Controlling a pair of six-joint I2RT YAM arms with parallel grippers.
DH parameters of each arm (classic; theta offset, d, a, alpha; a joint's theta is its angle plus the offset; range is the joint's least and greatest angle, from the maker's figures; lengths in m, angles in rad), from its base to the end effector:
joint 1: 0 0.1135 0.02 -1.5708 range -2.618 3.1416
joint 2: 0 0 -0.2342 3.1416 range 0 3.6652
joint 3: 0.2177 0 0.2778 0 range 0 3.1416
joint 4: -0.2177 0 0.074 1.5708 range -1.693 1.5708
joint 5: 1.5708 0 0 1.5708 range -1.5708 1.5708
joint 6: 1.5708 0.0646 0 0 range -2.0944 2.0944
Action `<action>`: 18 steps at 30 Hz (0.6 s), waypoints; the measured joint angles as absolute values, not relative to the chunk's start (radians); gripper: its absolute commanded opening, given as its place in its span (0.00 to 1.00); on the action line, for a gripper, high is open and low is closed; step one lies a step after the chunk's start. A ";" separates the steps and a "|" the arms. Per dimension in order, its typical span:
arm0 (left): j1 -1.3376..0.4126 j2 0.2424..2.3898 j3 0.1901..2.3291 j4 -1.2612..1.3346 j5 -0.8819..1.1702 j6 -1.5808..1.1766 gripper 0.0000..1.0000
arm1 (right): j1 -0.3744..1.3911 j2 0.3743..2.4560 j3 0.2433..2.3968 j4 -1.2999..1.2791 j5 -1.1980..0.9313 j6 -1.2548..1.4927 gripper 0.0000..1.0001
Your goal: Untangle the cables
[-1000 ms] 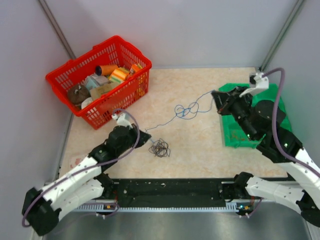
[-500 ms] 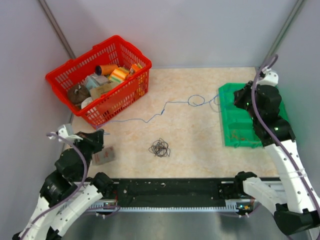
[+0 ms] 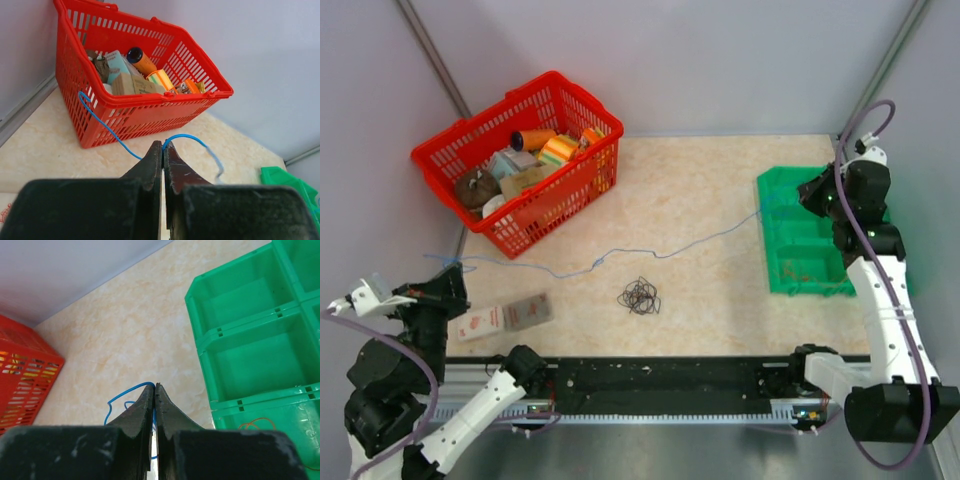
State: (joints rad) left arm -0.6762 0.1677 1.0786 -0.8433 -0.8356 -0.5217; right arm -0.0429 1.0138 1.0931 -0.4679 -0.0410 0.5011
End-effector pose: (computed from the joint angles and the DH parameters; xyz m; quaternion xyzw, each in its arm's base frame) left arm 0.0495 0.0217 0.4116 -0.2474 0.6451 -0.1476 0.7077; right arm 0.2899 -0.0098 0.3411 0.2120 0.8027 0.1431 0.5387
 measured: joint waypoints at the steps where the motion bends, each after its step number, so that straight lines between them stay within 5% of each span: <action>1: -0.676 0.168 1.088 -0.843 -0.836 -0.514 0.00 | -0.043 1.025 1.093 -0.462 -0.052 0.501 0.00; 18: -0.677 0.170 1.159 -0.869 -0.936 -0.425 0.00 | -0.231 1.180 1.104 -0.377 -0.260 0.576 0.00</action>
State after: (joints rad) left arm -0.6765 0.1699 1.1587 -0.8688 -0.9360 -0.4252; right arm -0.2306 1.1805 1.1038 -0.3771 -0.2604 0.5762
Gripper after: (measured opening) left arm 0.013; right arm 0.005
